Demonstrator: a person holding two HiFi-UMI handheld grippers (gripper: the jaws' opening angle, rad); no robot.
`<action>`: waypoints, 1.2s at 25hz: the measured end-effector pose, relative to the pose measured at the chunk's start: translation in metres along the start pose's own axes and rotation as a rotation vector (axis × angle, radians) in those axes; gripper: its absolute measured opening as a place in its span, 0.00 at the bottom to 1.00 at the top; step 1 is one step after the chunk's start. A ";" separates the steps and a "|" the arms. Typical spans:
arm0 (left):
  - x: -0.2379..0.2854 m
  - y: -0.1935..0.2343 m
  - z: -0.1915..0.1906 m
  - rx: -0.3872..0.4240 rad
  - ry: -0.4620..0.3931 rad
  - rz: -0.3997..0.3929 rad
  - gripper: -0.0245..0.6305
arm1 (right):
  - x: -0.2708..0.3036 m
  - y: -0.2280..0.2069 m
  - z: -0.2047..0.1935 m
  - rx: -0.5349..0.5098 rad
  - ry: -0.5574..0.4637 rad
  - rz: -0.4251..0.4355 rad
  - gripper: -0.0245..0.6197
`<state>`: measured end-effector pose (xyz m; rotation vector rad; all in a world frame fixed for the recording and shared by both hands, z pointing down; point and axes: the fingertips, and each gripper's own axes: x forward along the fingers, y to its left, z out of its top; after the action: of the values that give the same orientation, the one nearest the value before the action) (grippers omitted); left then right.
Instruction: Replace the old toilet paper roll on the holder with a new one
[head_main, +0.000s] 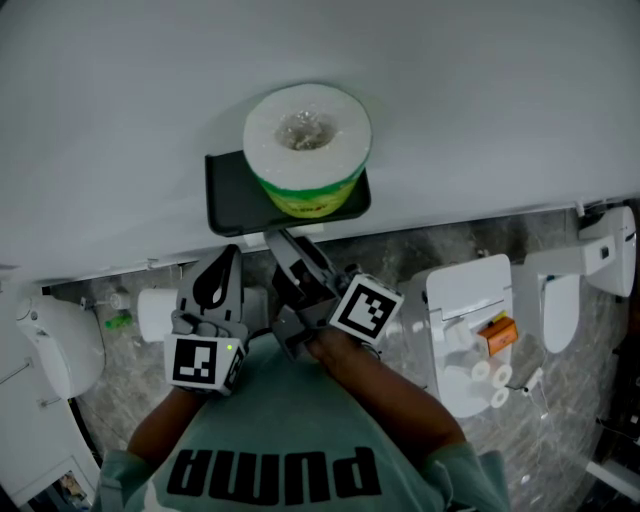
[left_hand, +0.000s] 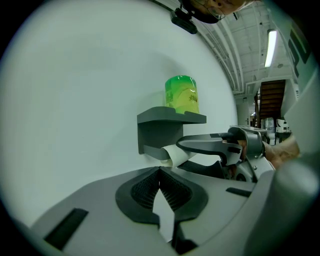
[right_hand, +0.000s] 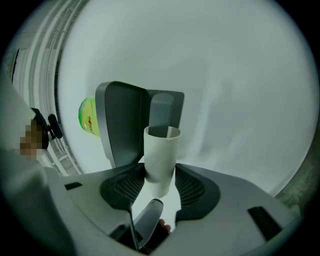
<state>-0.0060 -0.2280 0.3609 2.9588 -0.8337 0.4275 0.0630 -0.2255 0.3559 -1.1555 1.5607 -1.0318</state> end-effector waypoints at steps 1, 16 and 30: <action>0.001 -0.001 0.000 0.000 0.003 0.001 0.04 | -0.001 0.000 0.001 0.000 0.000 0.000 0.32; 0.013 -0.029 0.006 0.016 0.001 -0.007 0.04 | -0.022 -0.004 0.028 -0.025 0.001 -0.022 0.31; 0.024 -0.053 0.017 0.029 -0.023 -0.003 0.04 | -0.040 -0.005 0.057 -0.024 -0.008 -0.030 0.31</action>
<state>0.0452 -0.1965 0.3534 2.9973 -0.8319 0.4092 0.1248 -0.1934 0.3549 -1.2013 1.5577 -1.0292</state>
